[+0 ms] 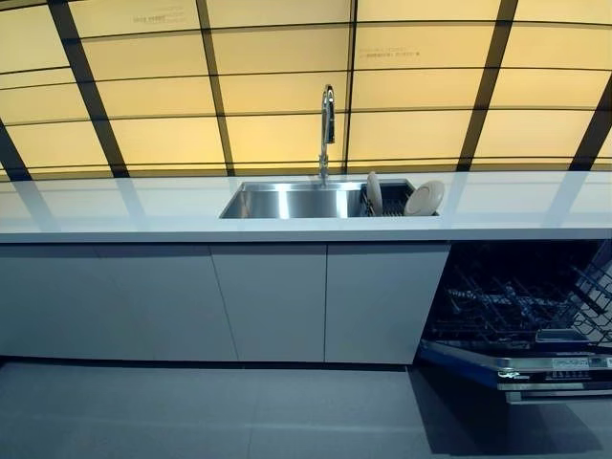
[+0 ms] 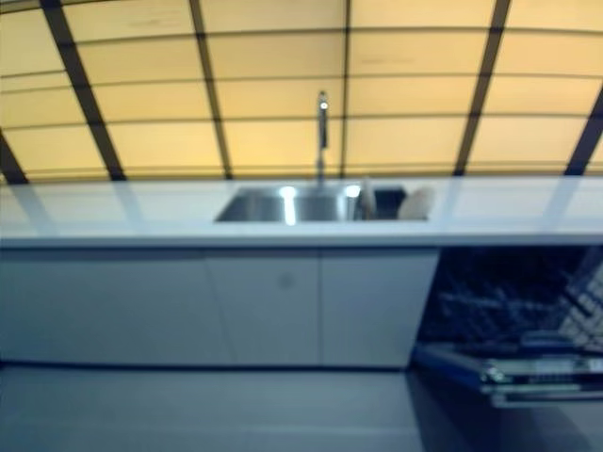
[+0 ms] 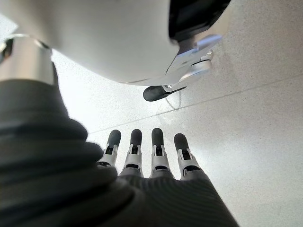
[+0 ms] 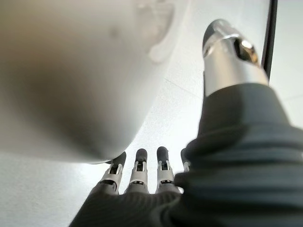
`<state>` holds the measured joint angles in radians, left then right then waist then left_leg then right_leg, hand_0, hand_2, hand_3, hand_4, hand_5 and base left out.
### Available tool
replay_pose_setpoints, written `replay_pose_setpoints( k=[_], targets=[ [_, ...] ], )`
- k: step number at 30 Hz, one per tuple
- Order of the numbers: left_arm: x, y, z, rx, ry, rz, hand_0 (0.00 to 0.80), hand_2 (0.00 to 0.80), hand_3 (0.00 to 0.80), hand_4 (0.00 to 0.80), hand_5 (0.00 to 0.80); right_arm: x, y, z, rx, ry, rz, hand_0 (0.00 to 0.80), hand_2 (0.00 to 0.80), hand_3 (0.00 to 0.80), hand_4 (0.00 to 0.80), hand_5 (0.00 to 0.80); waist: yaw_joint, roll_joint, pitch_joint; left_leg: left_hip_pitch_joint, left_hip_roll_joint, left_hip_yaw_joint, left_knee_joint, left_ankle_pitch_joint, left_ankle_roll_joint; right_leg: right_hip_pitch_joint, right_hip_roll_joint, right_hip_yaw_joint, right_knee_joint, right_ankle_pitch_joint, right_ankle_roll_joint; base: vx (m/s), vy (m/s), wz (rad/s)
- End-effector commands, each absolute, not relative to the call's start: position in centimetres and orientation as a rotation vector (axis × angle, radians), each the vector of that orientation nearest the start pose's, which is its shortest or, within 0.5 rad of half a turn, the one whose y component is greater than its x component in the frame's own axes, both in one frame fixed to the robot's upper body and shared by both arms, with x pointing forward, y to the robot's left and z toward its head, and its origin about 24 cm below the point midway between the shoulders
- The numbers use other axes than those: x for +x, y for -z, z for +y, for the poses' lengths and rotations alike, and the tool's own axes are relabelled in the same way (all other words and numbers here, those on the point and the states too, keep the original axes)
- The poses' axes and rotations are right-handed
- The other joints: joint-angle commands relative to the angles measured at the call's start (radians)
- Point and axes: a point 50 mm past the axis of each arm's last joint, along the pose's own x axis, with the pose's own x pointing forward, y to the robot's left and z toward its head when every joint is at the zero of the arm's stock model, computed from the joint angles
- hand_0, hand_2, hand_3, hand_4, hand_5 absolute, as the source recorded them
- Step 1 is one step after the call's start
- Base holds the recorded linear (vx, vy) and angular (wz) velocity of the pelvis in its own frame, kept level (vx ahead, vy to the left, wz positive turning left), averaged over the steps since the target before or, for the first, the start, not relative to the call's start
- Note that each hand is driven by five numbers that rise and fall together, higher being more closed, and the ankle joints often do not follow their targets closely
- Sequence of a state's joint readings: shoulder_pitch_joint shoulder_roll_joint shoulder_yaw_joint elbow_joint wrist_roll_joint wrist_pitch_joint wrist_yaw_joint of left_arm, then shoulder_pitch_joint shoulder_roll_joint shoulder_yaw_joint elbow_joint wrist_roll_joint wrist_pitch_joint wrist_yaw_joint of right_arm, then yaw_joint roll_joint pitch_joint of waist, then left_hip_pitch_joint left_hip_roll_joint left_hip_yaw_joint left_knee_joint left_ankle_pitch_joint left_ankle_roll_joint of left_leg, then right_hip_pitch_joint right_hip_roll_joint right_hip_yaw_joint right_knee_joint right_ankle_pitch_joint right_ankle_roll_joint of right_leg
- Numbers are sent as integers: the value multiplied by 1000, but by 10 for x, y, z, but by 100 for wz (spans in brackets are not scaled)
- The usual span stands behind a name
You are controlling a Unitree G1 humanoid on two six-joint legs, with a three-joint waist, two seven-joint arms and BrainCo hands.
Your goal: Take plates into dishwasher
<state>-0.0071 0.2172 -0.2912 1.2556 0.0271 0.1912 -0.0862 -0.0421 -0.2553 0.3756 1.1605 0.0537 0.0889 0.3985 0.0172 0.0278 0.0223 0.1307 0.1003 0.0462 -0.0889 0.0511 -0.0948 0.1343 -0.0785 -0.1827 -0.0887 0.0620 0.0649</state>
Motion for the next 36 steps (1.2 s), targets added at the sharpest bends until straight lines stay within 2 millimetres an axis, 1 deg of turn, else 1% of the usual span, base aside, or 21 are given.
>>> replay_pose_setpoints(
  k=[1, 3, 4, 5, 6, 7, 8, 9, 10, 13, 14, 15, 17, 20, 22, 24, 28, 29, 31, 33, 36],
  targets=[
    [68, 170, 222, 424, 199, 1513, 0, 0, 0, 0, 0, 150, 143, -167, -201, -652, 1077, 0, 0, 0, 0, 0, 24, -74, 47, 27, -115, 16, 13, -28, 94, 19, -5, 38, 25, 12, 13, 0, 0, 0],
    [67, 169, 225, 429, 195, 1513, 0, 0, 0, 0, 0, 179, 121, -158, -212, -710, 948, 0, 0, 0, 0, 0, 23, -82, 49, 26, -115, 17, 13, -30, 94, 16, -4, 41, 25, 13, 12, 0, 0, 0],
    [64, 169, 228, 427, 188, 1514, 0, 0, 0, 0, 0, 199, 100, -152, -213, -751, 835, 0, 0, 0, 0, 0, 20, -87, 50, 25, -114, 20, 11, -30, 94, 13, -4, 44, 25, 13, 11, 0, 0, 0],
    [63, 169, 229, 425, 185, 1515, 0, 0, 0, 0, 0, 206, 91, -150, -216, -766, 791, 0, 0, 0, 0, 0, 18, -89, 50, 25, -114, 22, 11, -31, 93, 12, -4, 44, 26, 13, 12, 4, 43, -3],
    [60, 169, 231, 416, 174, 1515, 0, 0, 0, 0, 0, 221, 68, -148, -223, -793, 682, 0, 0, 0, 0, 0, 12, -92, 49, 24, -114, 27, 10, -32, 92, 9, -5, 47, 27, 13, 13, 2, 52, -3],
    [59, 169, 231, 412, 170, 1516, 0, 0, 0, 0, 0, 225, 61, -147, -223, -798, 637, 0, 0, 0, 0, 0, 10, -93, 49, 24, -114, 29, 9, -32, 92, 7, -5, 49, 28, 13, 13, 3, 99, -5],
    [57, 169, 233, 391, 152, 1519, 0, 0, 0, 0, 0, 241, 27, -144, -210, -808, 489, 0, 0, 0, 0, 0, -2, -97, 47, 22, -113, 37, 7, -33, 89, 0, -6, 54, 31, 13, 16, 1, 84, -3],
    [56, 169, 234, 385, 147, 1520, 0, 0, 0, 0, 0, 245, 17, -146, -203, -808, 458, 0, 0, 0, 0, 0, -6, -98, 47, 22, -113, 40, 7, -33, 89, -3, -7, 56, 33, 13, 17, 3, 113, -2],
    [53, 170, 234, 371, 134, 1521, 0, 0, 0, 0, 0, 254, -5, -149, -184, -802, 354, 0, 0, 0, 0, 0, -13, -101, 47, 22, -113, 46, 6, -35, 89, -8, -8, 60, 39, 12, 19, 6, 71, 0],
    [49, 170, 233, 352, 116, 1521, 0, 0, 0, 0, 0, 266, -33, -154, -150, -767, 226, 0, 0, 0, 0, 0, -20, -106, 48, 23, -112, 56, 7, -39, 91, -19, -12, 66, 54, 8, 24, 13, 82, -5],
    [47, 171, 234, 343, 104, 1521, 0, 0, 0, 0, 0, 274, -51, -160, -117, -740, 149, 0, 0, 0, 0, 0, -22, -109, 51, 24, -111, 60, 9, -42, 94, -27, -16, 69, 69, 5, 28, 9, 60, -8],
    [46, 171, 234, 342, 100, 1521, 0, 0, 0, 0, 0, 277, -56, -162, -105, -736, 130, 0, 0, 0, 0, 0, -22, -110, 53, 23, -111, 62, 10, -43, 95, -30, -18, 71, 75, 3, 29, 13, 78, -12],
    [45, 169, 240, 348, 78, 1514, 0, 0, 0, 0, 0, 292, -93, -173, -6, -674, -33, 0, 0, 0, 0, 0, -18, -122, 70, 16, -112, 67, 23, -49, 112, -68, -35, 85, 161, 11, 44, 1, 54, -13],
    [46, 168, 245, 362, 70, 1505, 0, 0, 0, 0, 0, 301, -109, -179, 24, -617, -113, 0, 0, 0, 0, 0, -12, -124, 86, -1, -110, 66, 46, -50, 128, -111, -54, 93, 269, 26, 59, -35, 35, -6],
    [50, 166, 251, 378, 65, 1498, 0, 0, 0, 0, 0, 306, -117, -186, 13, -550, -150, 0, 0, 0, 0, 0, -5, -115, 98, -34, -98, 63, 76, -46, 136, -147, -64, 109, 402, 39, 62, -51, 44, 0],
    [48, 165, 256, 405, 70, 1523, 0, 0, 0, 0, 0, 307, -125, -198, 11, -504, -170, 0, 0, 0, 0, 0, -16, -123, 103, -44, -107, 49, 84, -52, 143, -184, -34, 142, 447, 89, 68, 79, 19, -8],
    [42, 164, 262, 437, 86, 1555, 0, 0, 0, 0, 0, 310, -131, -213, 33, -494, -153, 0, 0, 0, 0, 0, -58, -147, 122, 10, -122, 13, 81, -81, 138, -255, -18, 143, 357, 143, 73, 305, -47, 18],
    [41, 163, 263, 447, 89, 1562, 0, 0, 0, 0, 0, 311, -132, -217, 37, -492, -139, 0, 0, 0, 0, 0, -76, -158, 129, 40, -132, 0, 78, -96, 139, -311, -18, 136, 318, 184, 81, 458, -114, 42],
    [42, 163, 263, 458, 96, 1570, 0, 0, 0, 0, 0, 315, -133, -229, 26, -446, -122, 0, 0, 0, 0, 0, -107, -153, 143, 91, -133, -39, 75, -123, 140, -389, -13, 124, 271, 226, 91, 518, -116, 80],
    [43, 163, 262, 474, 100, 1575, 0, 0, 0, 0, 0, 318, -138, -243, 16, -386, -110, 0, 0, 0, 0, 0, -141, -148, 150, 136, -124, -96, 88, -159, 143, -450, -16, 136, 134, 251, 90, 527, -149, 63],
    [45, 163, 265, 484, 85, 1571, 0, 0, 0, 0, 0, 316, -141, -250, -4, -350, -104, 0, 0, 0, 0, 0, -154, -145, 159, 160, -110, -112, 118, -199, 147, -469, -26, 125, 104, 277, 92, 314, -189, 52]
  ],
)
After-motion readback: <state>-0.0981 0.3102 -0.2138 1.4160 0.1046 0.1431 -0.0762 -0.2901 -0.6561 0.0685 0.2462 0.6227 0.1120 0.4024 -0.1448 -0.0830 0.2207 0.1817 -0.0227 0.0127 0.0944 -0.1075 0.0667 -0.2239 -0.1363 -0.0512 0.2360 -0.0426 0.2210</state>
